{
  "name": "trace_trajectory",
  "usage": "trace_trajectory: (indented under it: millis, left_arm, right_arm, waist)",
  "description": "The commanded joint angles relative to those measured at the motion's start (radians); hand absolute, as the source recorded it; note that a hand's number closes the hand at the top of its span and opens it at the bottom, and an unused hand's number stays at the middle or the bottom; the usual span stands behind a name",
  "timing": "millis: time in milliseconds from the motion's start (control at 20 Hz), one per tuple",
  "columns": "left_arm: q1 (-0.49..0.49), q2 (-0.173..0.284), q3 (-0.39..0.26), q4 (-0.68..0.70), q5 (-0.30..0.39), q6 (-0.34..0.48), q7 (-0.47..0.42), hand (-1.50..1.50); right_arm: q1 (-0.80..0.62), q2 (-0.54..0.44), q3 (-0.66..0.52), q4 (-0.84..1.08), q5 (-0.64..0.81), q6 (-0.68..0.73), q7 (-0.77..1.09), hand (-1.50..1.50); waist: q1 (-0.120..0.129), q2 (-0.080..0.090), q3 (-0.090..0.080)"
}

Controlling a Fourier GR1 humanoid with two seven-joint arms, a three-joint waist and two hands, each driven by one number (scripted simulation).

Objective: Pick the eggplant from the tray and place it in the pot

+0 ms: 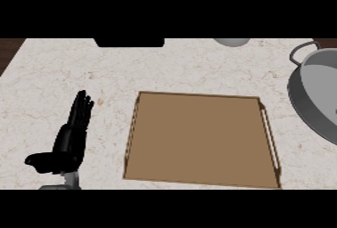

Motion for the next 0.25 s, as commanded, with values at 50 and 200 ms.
trace_trajectory:
  millis: [50, 200]
  left_arm:
    - [-0.021, -0.02, -0.005, 0.016, -0.018, 0.017, 0.001, 0.0]
    - [0.007, -0.015, 0.003, -0.045, -0.01, 0.022, 0.04, 0.0]
  right_arm:
    - [0.134, 0.03, 0.049, -0.155, 0.052, -0.049, 0.135, -1.5]
    - [0.228, 0.031, 0.089, -0.164, 0.06, -0.099, 0.192, -1.5]
  waist:
    - [0.0, 0.001, 0.0]
    - [0.004, 0.001, 0.0]
